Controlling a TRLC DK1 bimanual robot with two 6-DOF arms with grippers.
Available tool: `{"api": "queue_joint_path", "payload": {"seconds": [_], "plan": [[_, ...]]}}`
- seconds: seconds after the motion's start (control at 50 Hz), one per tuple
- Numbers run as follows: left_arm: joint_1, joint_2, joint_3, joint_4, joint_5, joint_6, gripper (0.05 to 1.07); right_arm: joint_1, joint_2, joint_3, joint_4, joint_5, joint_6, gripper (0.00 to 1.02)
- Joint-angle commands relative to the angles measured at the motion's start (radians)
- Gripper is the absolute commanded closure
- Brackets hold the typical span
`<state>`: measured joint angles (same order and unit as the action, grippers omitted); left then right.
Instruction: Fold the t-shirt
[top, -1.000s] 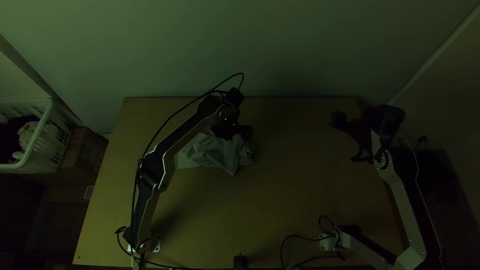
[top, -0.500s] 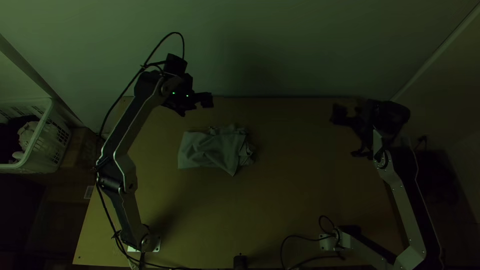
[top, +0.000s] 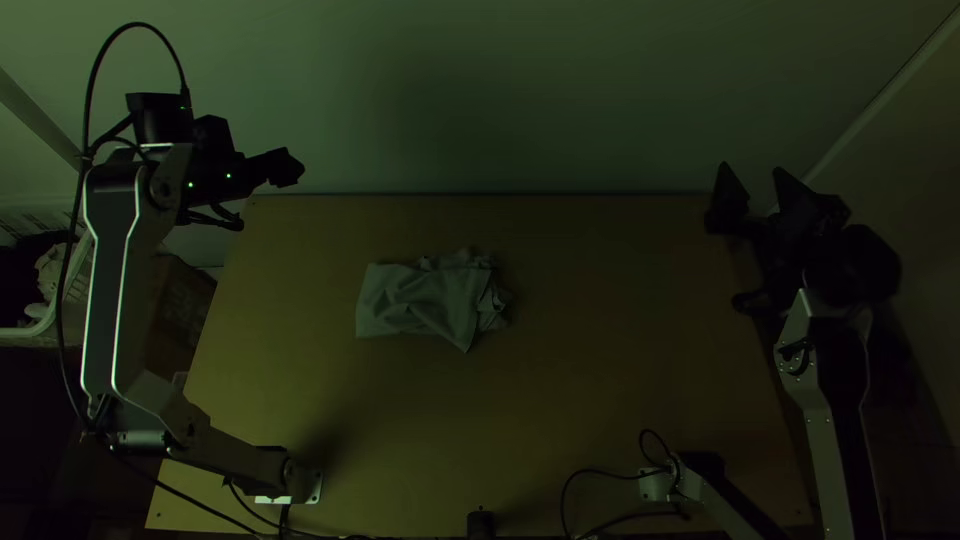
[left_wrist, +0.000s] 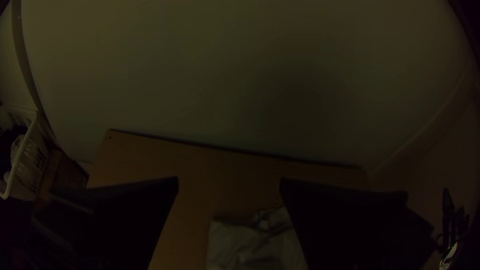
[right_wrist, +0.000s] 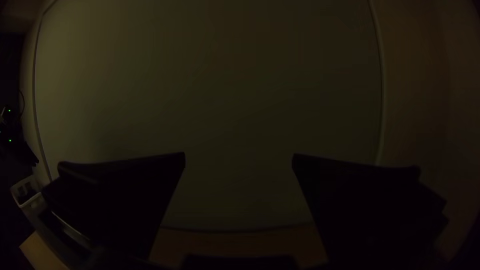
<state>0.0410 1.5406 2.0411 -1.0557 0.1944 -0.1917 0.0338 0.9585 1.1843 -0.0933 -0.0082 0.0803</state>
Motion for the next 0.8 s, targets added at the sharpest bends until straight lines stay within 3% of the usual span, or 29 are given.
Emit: {"api": "queue_joint_path", "payload": {"seconds": [0.0,0.32,0.54,0.78], "plan": [[0.034,-0.169,-0.159,0.074,0.004,0.066,0.1,-0.021,-0.056,-0.015,0.023,-0.022,-0.024,0.04],[0.109,-0.567,-0.624,0.29,0.0,0.113,0.1,-0.058,-0.225,-0.153,0.086,-0.042,-0.039,0.04],[0.142,-0.852,-0.955,0.539,-0.027,0.141,0.1,-0.058,-0.417,-0.371,0.317,-0.059,-0.039,0.04],[0.212,-1.111,-1.216,0.714,-0.046,0.14,0.1,-0.057,-0.592,-0.535,0.316,-0.064,-0.037,0.04]]}}
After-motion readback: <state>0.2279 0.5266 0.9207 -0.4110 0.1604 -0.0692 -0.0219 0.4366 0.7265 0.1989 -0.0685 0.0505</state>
